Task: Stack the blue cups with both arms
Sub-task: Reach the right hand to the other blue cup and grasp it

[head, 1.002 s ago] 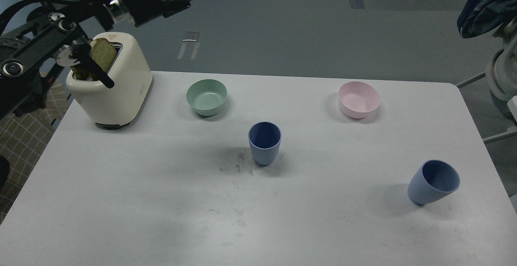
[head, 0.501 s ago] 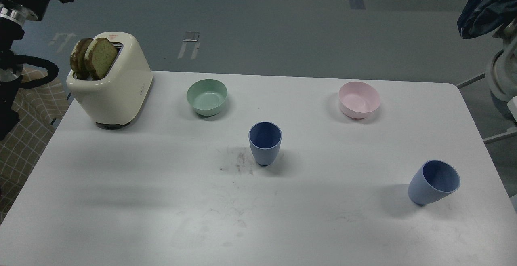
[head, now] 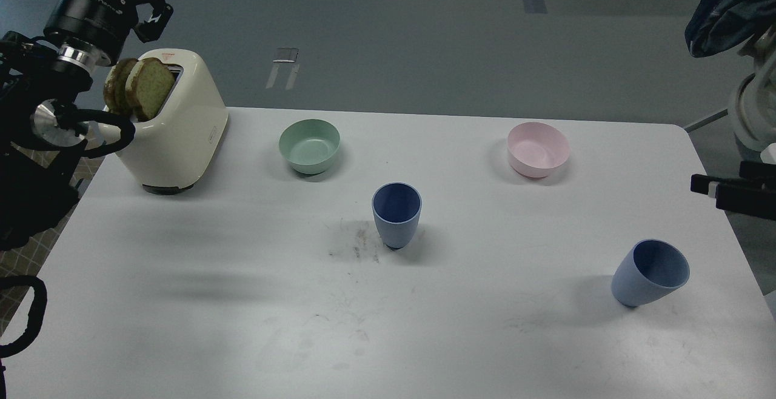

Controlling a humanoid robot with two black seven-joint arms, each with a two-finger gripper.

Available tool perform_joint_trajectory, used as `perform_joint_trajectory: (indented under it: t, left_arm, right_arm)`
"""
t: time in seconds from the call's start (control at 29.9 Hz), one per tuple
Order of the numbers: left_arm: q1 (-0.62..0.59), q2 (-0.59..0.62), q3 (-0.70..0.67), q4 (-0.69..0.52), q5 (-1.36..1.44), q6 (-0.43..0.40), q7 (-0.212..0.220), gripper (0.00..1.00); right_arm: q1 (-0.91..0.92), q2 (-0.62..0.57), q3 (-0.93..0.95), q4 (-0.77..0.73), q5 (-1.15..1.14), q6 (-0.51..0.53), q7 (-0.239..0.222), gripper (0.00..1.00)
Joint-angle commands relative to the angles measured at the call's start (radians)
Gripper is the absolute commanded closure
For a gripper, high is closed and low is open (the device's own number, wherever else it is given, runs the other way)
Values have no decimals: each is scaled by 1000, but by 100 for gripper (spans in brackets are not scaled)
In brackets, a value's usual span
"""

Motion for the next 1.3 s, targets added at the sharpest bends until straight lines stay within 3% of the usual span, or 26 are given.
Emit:
perform_joint_trajectory:
  t: [0.0,0.1,0.4,0.7,1.27]
  left_arm:
    - [-7,-10,1,-2,6,16,-3,3]
    - [-4,-12,-1,-2,8,13,-8,3]
    - [-7,-24,1,-2,8,15,-5,3]
    - [-5,-27,1,-2,8,15,1,3]
    - [-5,-29,19,-2,9,10,0,3]
  right_arm:
    - [-71,-14,-36,4,-96,0,0,0]
    - [-127,-8,-106,-8,-192,0,0,0]
    - [-118,4,-125,-11,-188,0,-8,4]
    - [-16,32,-119,-13,-13,0,-25,4]
    - [33,138,-195,-25,-2,0,-190,10]
